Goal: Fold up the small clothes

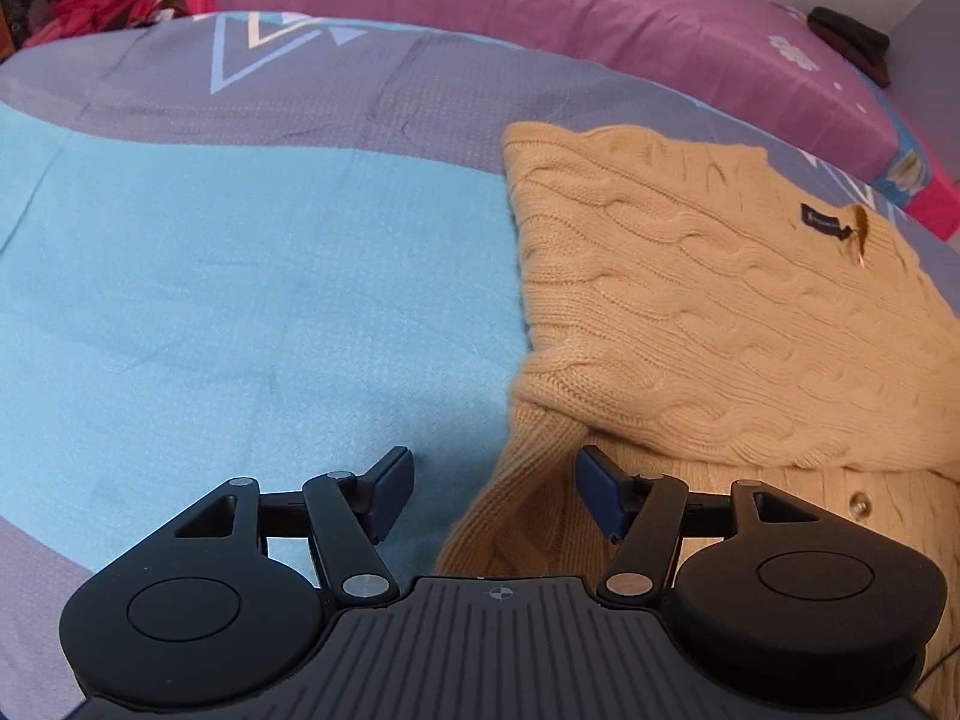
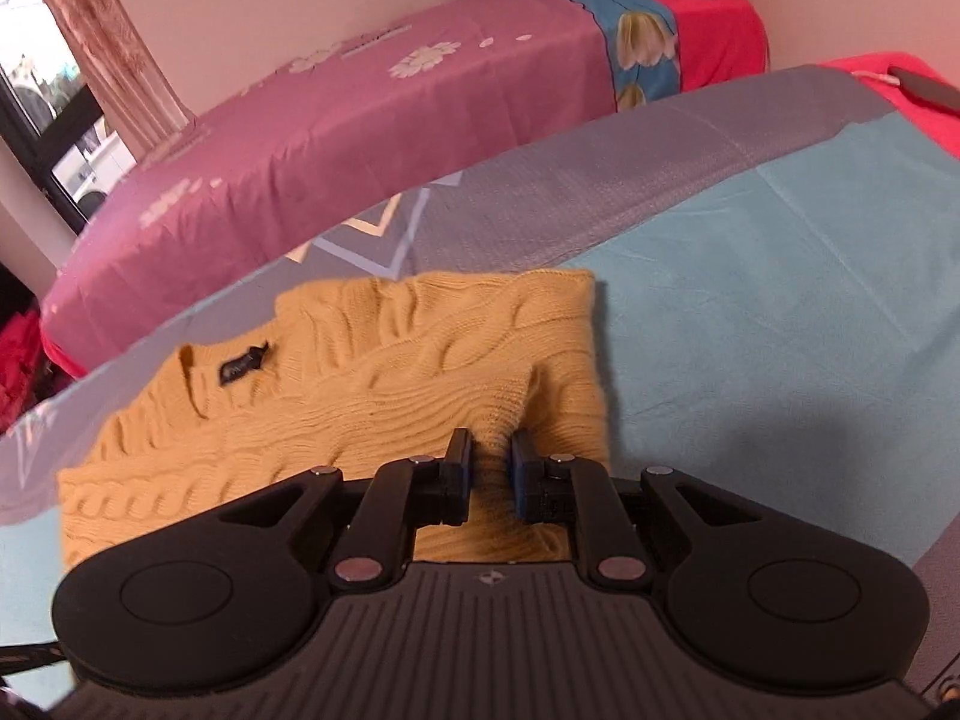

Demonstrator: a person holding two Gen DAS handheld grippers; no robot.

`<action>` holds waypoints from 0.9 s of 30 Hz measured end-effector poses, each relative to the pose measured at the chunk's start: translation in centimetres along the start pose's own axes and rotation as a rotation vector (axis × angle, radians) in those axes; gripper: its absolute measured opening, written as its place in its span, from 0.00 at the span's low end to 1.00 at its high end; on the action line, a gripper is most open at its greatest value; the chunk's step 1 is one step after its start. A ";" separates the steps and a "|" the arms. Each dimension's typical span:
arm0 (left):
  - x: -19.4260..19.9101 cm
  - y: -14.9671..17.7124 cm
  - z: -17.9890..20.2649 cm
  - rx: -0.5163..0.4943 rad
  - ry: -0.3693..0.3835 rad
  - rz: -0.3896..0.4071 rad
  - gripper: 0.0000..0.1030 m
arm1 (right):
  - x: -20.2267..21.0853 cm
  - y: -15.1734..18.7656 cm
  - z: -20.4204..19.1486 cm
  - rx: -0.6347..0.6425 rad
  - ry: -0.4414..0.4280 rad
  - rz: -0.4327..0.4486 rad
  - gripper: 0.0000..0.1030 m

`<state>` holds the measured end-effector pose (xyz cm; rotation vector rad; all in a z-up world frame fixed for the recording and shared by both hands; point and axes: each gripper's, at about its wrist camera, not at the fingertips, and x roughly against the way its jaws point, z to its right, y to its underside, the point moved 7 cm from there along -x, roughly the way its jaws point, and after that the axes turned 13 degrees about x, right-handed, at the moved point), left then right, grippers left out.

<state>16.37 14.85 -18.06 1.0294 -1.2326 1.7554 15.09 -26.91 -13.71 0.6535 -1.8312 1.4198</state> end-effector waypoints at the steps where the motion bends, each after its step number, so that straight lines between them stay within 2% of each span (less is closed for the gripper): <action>1: 0.5 0.0 -0.2 -0.003 0.004 0.007 1.00 | 0.4 0.0 0.1 0.011 0.020 0.012 0.25; 3: 1.4 0.0 -0.5 -0.004 0.006 0.023 1.00 | 0.8 -0.3 0.1 0.041 0.042 0.038 0.41; 6: 2.2 -0.8 -0.4 -0.017 -0.004 0.061 1.00 | 0.9 -0.4 -0.5 0.091 0.048 0.049 0.55; 12: 0.5 -3.5 2.5 -0.044 -0.019 0.116 1.00 | -1.5 0.5 -1.4 0.173 0.076 -0.026 0.56; 15: -2.6 -4.2 3.6 -0.032 -0.048 0.062 1.00 | -2.9 1.3 -0.8 0.197 0.120 -0.107 0.65; 18: -4.9 -4.4 3.4 -0.025 -0.098 0.017 1.00 | -2.3 0.9 0.6 0.145 0.122 -0.097 0.68; 21: -4.8 -4.6 2.8 -0.007 -0.118 0.028 1.00 | -1.2 0.4 1.7 0.137 0.160 -0.075 0.69; 25: -4.7 -4.5 2.8 -0.023 -0.132 0.035 1.00 | -1.0 0.5 1.4 0.142 0.105 -0.061 0.77; 27: -5.0 -4.3 3.0 -0.033 -0.157 0.032 1.00 | -2.0 1.1 1.1 0.151 0.074 -0.108 0.77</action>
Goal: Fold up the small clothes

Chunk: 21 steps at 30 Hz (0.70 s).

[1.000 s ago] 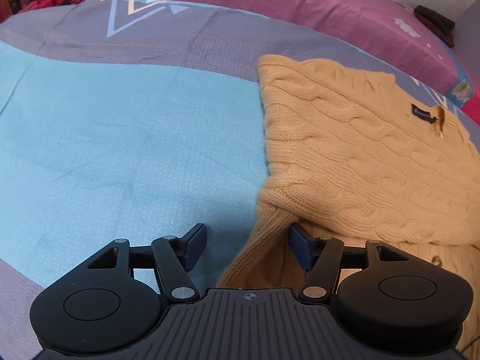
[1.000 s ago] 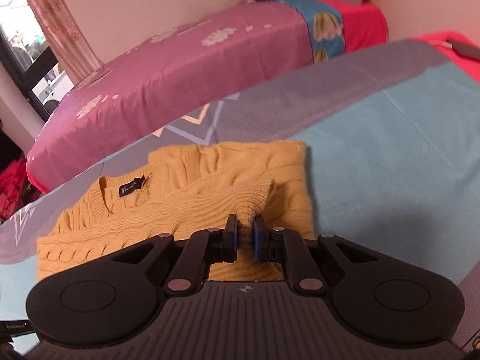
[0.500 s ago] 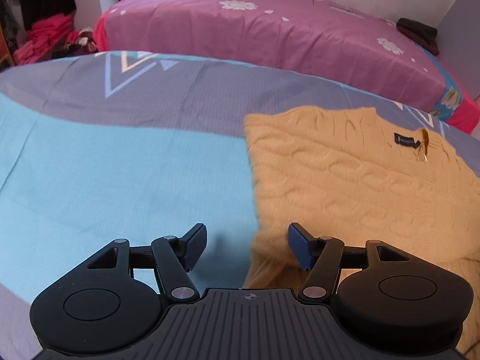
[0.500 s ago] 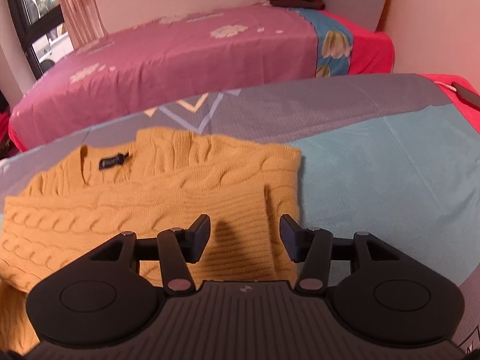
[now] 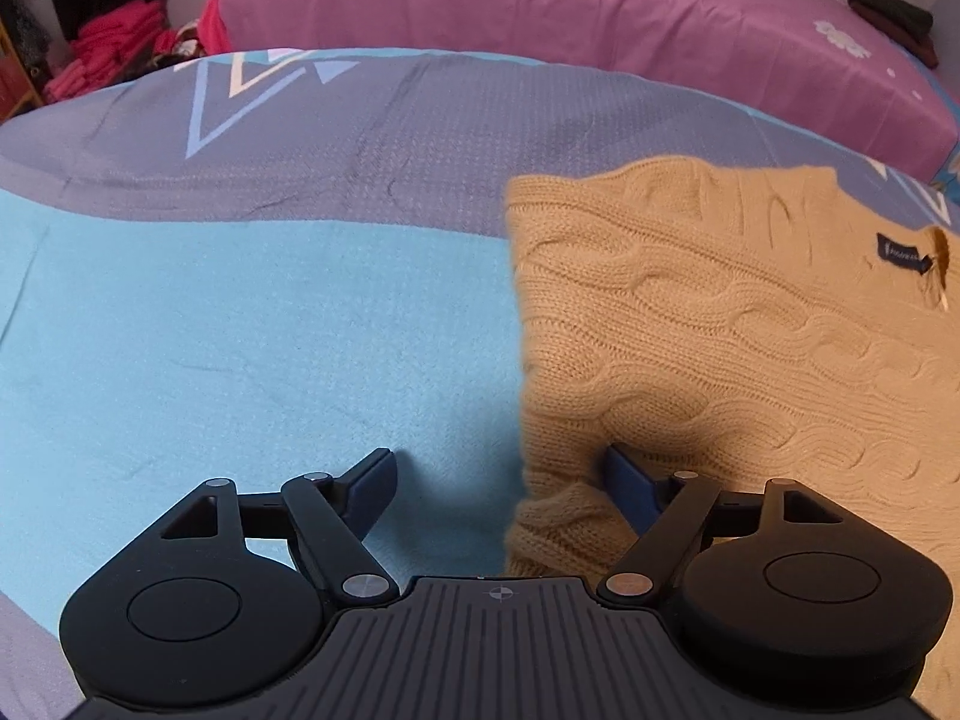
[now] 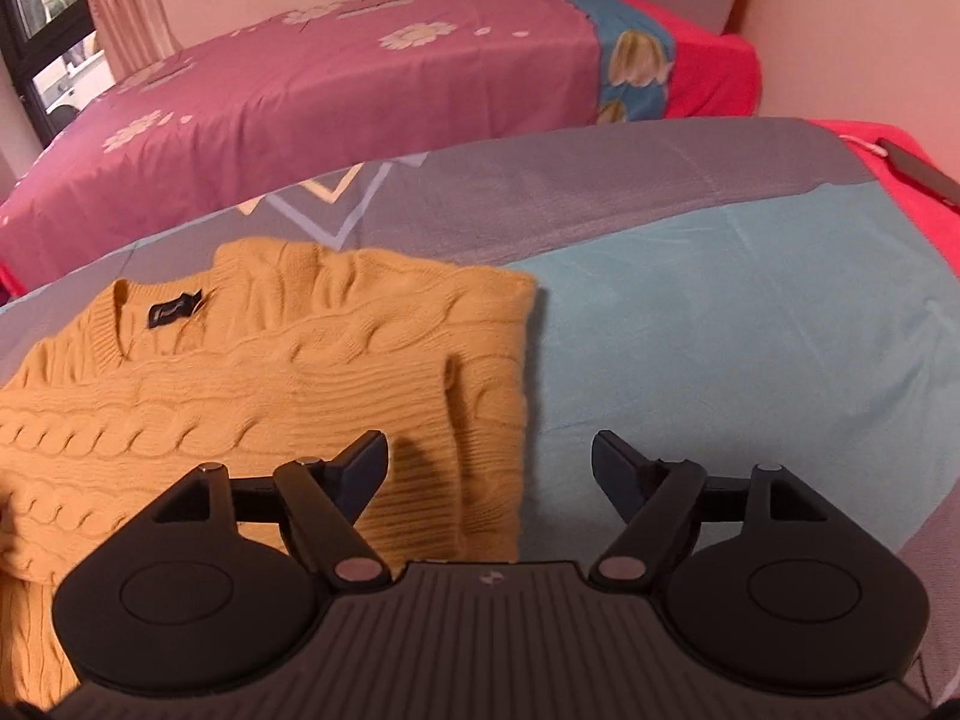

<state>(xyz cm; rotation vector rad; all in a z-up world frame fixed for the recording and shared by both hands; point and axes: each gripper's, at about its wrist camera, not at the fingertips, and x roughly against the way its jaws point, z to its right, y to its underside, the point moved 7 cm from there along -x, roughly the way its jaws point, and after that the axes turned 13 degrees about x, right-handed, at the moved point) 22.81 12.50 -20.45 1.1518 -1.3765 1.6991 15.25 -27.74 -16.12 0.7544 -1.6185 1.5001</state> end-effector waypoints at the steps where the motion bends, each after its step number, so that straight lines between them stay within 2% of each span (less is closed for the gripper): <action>1: -0.1 0.0 0.1 0.002 -0.012 -0.002 1.00 | -0.9 0.4 -0.1 0.004 -0.018 -0.047 0.78; 3: -0.1 0.0 0.0 0.010 -0.029 -0.009 1.00 | -2.0 1.0 0.4 -0.040 -0.045 -0.102 0.83; 6: 1.3 0.1 -0.5 0.042 -0.025 -0.006 1.00 | -1.3 0.7 1.6 -0.103 -0.071 -0.090 0.83; 9: 3.6 1.4 -0.5 0.045 -0.032 0.022 1.00 | 0.6 0.2 1.6 -0.042 -0.056 -0.046 0.83; 14: 6.2 4.6 0.3 0.059 -0.035 0.025 1.00 | 3.2 1.2 -0.8 0.082 -0.149 -0.011 0.84; 17: 6.5 6.9 1.0 0.052 -0.031 -0.003 1.00 | 3.6 3.5 -1.4 0.101 -0.190 -0.053 0.84; 21: 5.4 10.3 1.2 0.002 -0.051 -0.075 1.00 | 3.7 7.8 -1.4 0.149 -0.201 -0.171 0.84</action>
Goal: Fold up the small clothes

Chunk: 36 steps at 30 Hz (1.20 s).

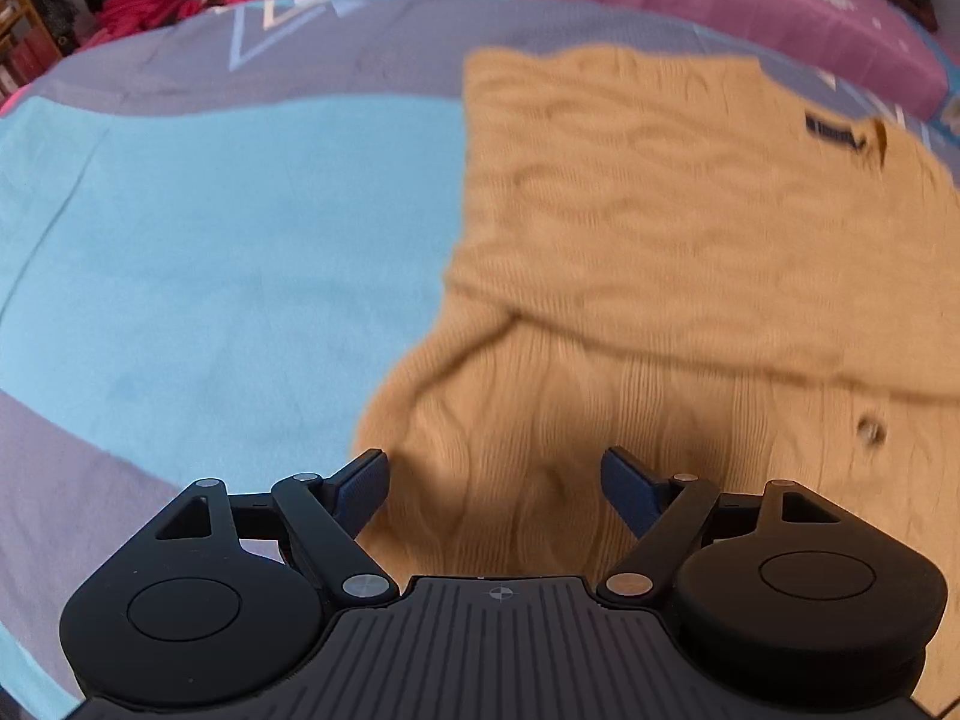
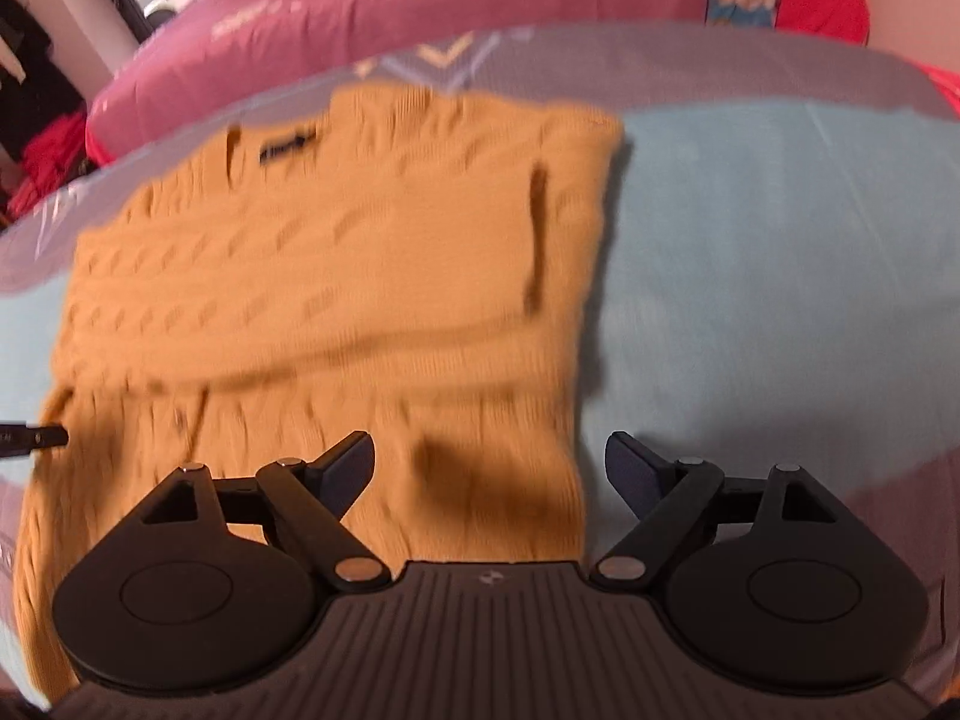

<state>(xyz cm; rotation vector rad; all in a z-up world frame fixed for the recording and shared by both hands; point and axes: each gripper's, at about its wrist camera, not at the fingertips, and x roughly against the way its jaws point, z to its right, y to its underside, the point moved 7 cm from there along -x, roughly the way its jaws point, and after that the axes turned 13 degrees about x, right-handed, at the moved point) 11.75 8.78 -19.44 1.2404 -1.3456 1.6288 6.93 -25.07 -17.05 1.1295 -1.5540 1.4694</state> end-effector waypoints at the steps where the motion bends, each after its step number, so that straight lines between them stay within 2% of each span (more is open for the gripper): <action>1: -0.3 0.7 0.0 -0.022 -0.004 -0.018 1.00 | -0.2 1.2 -0.3 0.029 -0.006 -0.046 0.85; 2: -0.6 1.3 0.0 -0.048 -0.012 -0.030 1.00 | -0.5 2.5 -0.8 0.074 -0.010 -0.110 0.88; 3: -0.6 1.8 0.0 -0.076 -0.021 -0.021 1.00 | -0.4 3.5 -1.4 0.141 0.009 -0.131 0.89; 4: -0.4 2.1 0.0 -0.104 -0.022 -0.008 1.00 | 0.2 4.3 -1.9 0.220 0.051 -0.130 0.90; 6: 0.3 2.4 0.1 -0.142 -0.017 0.005 1.00 | 1.3 5.4 -2.9 0.283 0.099 -0.149 0.92; 11: 1.9 3.7 0.0 -0.171 0.047 0.012 1.00 | 4.1 6.4 -6.7 0.259 0.004 -0.083 0.91; 14: 1.0 4.3 -0.2 -0.204 0.045 -0.011 1.00 | 4.3 8.7 -8.8 0.240 -0.095 -0.151 0.91; 18: 1.6 5.3 -1.0 -0.241 0.071 0.003 1.00 | 5.0 14.3 -9.6 0.319 -0.048 -0.234 0.90; 19: 1.8 5.5 -1.2 -0.250 0.074 0.005 1.00 | 5.5 15.4 -9.3 0.298 -0.040 -0.234 0.90; 21: 2.1 5.9 -1.8 -0.263 0.073 0.007 1.00 | 7.0 16.5 -8.4 0.175 -0.099 -0.189 0.88; 23: 2.3 6.2 -2.6 -0.264 0.081 0.001 1.00 | 8.8 16.7 -7.5 -0.024 -0.223 -0.069 0.86; 25: 2.5 6.4 -3.2 -0.262 0.085 0.003 1.00 | 9.3 17.2 -6.2 -0.299 -0.392 0.032 0.86; 26: 2.6 6.5 -3.4 -0.259 0.087 0.004 1.00 | 9.0 17.7 -5.7 -0.402 -0.447 0.060 0.78; 27: 2.6 6.5 -3.5 -0.257 0.089 0.002 1.00 | 8.5 18.3 -5.2 -0.489 -0.467 0.071 0.61; 29: 2.8 6.7 -3.7 -0.258 0.088 0.002 1.00 | 7.7 19.3 -4.6 -0.584 -0.438 0.069 0.42; 31: 3.0 6.9 -4.1 -0.264 0.087 0.003 1.00 | 7.8 19.7 -4.9 -0.598 -0.435 0.091 0.42; 33: 3.0 7.0 -4.6 -0.262 0.085 0.002 1.00 | 8.2 19.8 -5.1 -0.549 -0.374 0.097 0.39; 35: 3.1 7.1 -5.2 -0.242 0.095 -0.006 1.00 | 9.1 19.9 -4.5 -0.525 -0.293 0.122 0.43; 36: 3.0 7.1 -5.5 -0.226 0.103 -0.014 1.00 | 9.2 20.1 -4.1 -0.521 -0.262 0.118 0.54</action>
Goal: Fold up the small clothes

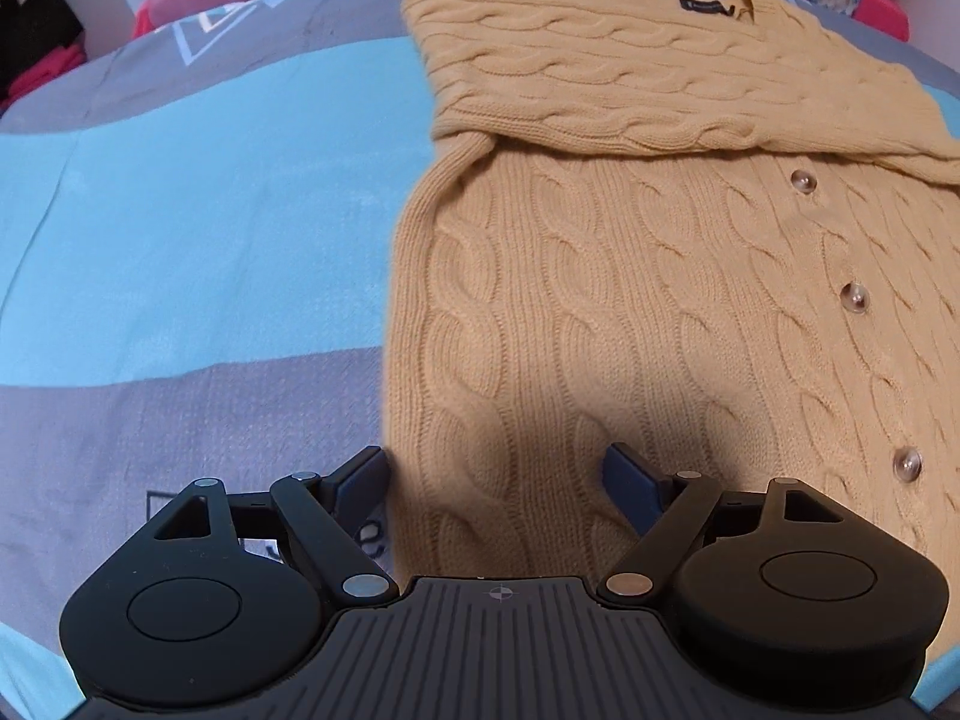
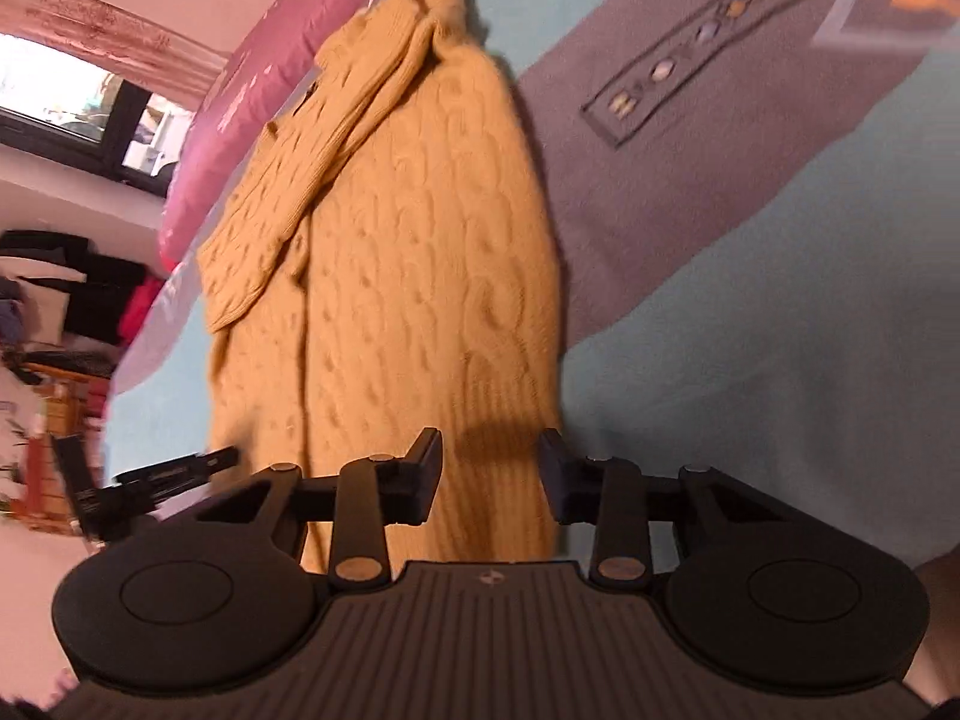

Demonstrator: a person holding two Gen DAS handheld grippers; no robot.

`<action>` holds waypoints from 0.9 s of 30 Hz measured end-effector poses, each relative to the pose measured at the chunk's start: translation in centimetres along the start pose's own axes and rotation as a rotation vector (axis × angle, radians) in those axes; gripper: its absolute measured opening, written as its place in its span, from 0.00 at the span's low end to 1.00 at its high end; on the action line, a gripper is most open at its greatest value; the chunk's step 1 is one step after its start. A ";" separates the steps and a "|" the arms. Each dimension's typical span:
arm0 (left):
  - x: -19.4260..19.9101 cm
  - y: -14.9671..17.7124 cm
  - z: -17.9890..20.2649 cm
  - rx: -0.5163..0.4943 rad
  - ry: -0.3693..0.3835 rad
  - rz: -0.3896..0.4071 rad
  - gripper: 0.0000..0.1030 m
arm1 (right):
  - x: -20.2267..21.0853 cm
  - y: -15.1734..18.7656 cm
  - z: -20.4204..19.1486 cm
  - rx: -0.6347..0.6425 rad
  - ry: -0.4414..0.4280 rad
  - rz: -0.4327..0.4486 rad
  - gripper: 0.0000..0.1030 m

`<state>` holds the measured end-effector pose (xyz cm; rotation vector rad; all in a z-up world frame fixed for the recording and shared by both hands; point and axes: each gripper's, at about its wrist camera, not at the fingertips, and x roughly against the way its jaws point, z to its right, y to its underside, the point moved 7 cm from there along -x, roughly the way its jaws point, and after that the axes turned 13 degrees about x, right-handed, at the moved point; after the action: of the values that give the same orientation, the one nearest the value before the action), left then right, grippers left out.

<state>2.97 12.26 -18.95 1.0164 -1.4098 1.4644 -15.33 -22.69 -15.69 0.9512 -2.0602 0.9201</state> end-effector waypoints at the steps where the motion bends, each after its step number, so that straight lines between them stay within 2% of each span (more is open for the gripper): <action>1: 0.0 0.1 -0.3 0.017 0.011 -0.007 1.00 | -0.2 0.1 0.3 0.004 0.008 -0.010 0.58; 4: -0.2 0.2 -0.8 0.054 0.028 -0.013 1.00 | -1.6 0.7 -0.2 -0.005 -0.038 -0.050 0.60; 6: -0.3 0.2 -0.7 0.052 0.026 -0.010 1.00 | -2.2 0.9 -1.2 0.048 -0.023 -0.053 0.59; 7: -0.3 0.2 -0.6 0.048 0.023 -0.009 1.00 | -2.2 0.9 -1.6 0.084 0.006 -0.047 0.55; 8: -0.4 0.2 -0.5 0.044 0.020 -0.008 1.00 | -2.3 1.0 -1.9 0.119 0.036 -0.052 0.29; 9: -0.4 0.2 -0.5 0.040 0.019 -0.007 1.00 | -2.4 1.2 -2.2 0.142 0.051 -0.071 0.12; 12: -0.4 0.1 -0.7 0.042 0.028 -0.010 1.00 | -0.4 1.0 -2.0 0.180 0.080 -0.033 0.10; 14: -0.4 0.2 -0.8 0.045 0.038 -0.006 1.00 | 1.0 0.8 -0.4 0.161 0.124 -0.016 0.06; 15: -0.5 0.3 -0.8 0.043 0.040 -0.001 1.00 | 1.1 1.0 0.7 0.128 0.139 -0.037 0.06; 17: -0.5 0.4 -0.7 0.036 0.036 0.008 1.00 | 1.0 1.1 1.5 0.088 0.117 -0.065 0.06; 20: -0.4 0.4 -0.7 0.038 0.031 0.008 1.00 | 1.6 0.0 0.2 0.129 0.134 -0.012 0.07; 22: -0.4 0.3 -0.7 0.040 0.030 0.005 1.00 | 1.8 -1.1 -1.4 0.198 0.158 0.034 0.13; 24: -0.4 0.3 -0.7 0.040 0.028 0.005 1.00 | 1.2 -1.7 -2.7 0.274 0.182 0.040 0.42; 26: -0.3 0.4 -0.7 0.040 0.027 0.006 1.00 | 0.0 -1.8 -3.4 0.318 0.203 0.019 0.52; 27: -0.3 0.4 -0.7 0.041 0.026 0.006 1.00 | -0.7 -1.7 -3.5 0.326 0.208 -0.001 0.52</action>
<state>2.73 12.93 -19.41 1.0153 -1.3703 1.5115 -12.62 -20.42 -13.92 0.9741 -1.7669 1.3238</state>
